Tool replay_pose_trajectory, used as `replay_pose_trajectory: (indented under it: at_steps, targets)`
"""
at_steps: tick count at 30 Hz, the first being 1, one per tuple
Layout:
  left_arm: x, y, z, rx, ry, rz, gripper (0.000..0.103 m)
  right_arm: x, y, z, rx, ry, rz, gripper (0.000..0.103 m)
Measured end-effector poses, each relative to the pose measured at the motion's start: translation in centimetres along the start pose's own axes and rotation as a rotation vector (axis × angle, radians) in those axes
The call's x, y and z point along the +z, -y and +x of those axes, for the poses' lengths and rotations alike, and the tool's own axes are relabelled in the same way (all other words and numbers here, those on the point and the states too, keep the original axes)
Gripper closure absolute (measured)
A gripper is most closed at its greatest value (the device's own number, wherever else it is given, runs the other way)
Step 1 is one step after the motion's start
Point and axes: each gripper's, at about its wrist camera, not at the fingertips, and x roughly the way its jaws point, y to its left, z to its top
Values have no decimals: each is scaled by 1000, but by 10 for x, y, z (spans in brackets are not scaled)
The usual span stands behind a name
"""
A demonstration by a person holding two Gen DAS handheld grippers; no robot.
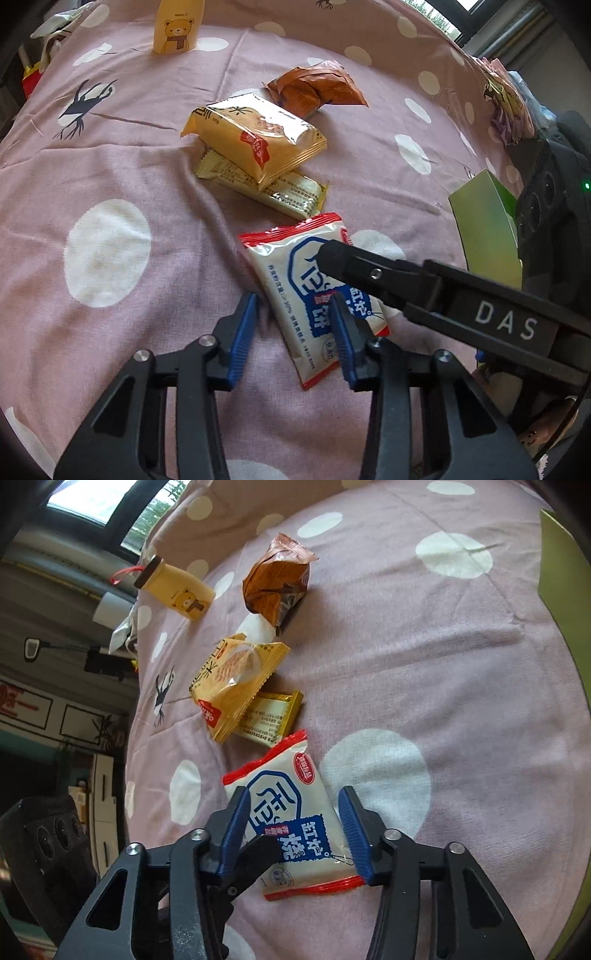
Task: Organize snacks
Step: 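Carry the biscuit packet into the green box and open the right gripper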
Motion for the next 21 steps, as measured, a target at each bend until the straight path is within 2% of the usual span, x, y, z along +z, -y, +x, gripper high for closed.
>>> replay_pose_trajectory:
  at_steps: [4, 6, 9, 15, 17, 18, 21]
  targets:
    - [-2, 10, -6, 5, 36, 49, 68, -3, -4, -1, -4, 5, -10, 57]
    - [-1, 16, -13, 22, 81, 68, 68, -6, -5, -6, -21, 16, -22, 57]
    - [0, 26, -28, 20, 163, 100, 68, -9, -12, -22, 5, 59, -36, 57]
    - [-4, 65, -54, 2, 301, 209, 65, -15, -22, -71, 7, 206, -93, 57]
    - [-4, 78, -60, -27, 330, 233, 65, -18, -21, -98, -3, 278, -108, 57]
    - [-3, 86, -61, -47, 338, 247, 65, -18, -21, -98, -3, 278, -108, 57]
    - [-2, 115, -64, -65, 384, 329, 65, -21, -14, -127, -58, 359, -91, 57]
